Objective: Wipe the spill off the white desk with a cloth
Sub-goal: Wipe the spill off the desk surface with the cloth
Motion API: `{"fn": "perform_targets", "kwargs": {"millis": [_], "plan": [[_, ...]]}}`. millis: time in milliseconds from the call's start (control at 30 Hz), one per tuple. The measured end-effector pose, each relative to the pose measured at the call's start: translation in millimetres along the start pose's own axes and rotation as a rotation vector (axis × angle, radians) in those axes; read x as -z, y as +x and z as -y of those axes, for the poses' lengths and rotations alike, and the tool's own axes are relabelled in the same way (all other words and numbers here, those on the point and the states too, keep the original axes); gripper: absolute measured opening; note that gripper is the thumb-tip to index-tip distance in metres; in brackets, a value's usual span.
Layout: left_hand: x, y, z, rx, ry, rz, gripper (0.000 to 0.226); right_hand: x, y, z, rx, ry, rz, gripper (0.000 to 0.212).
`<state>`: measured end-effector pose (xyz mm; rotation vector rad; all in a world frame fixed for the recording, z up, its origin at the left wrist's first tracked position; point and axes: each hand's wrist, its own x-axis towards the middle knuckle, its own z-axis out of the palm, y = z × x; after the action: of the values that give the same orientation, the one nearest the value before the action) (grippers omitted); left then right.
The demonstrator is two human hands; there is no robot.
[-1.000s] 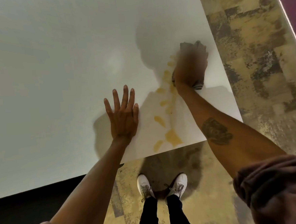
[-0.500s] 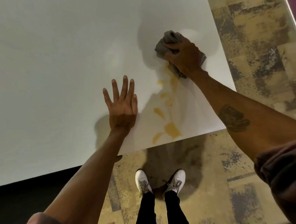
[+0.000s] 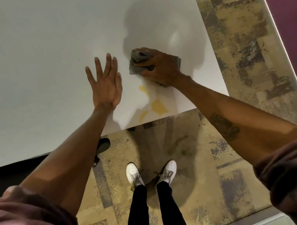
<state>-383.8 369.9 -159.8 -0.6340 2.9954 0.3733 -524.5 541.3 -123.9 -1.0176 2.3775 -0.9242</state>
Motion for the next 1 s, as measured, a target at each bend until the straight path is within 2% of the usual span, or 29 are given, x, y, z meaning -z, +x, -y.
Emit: {"fn": "perform_targets", "kwargs": {"millis": [233, 433, 533, 633, 733, 800, 900, 1000], "plan": [[-1, -11, 11, -0.09, -0.007, -0.001, 0.055, -8, -47, -1, 0.097, -0.008, 0.046, 0.046], [1, -35, 30, -0.212, 0.025, 0.031, 0.054, -24, -81, -8, 0.064, 0.044, -0.039, 0.038], [1, -40, 31, -0.159, 0.058, 0.004, 0.054, -37, -93, -1, -0.002, 0.088, -0.15, 0.038], [1, -41, 27, -0.033, 0.041, -0.027, 0.053, -61, -97, 18, -0.117, 0.062, -0.351, 0.034], [2, -41, 26, -0.028, 0.026, -0.003, 0.054, -97, -93, 49, -0.348, -0.005, -0.645, 0.036], [3, -39, 25, -0.024, 0.012, 0.004, 0.054, -119, -84, 75, -0.526, -0.039, -0.774, 0.039], [4, -38, 25, -0.013, -0.016, 0.006, 0.055, -138, -64, 101, -0.772, 0.008, -0.925, 0.045], [5, -37, 26, -0.005, -0.046, 0.008, 0.056, -145, -53, 102, -0.834, -0.067, -0.97, 0.046]]}}
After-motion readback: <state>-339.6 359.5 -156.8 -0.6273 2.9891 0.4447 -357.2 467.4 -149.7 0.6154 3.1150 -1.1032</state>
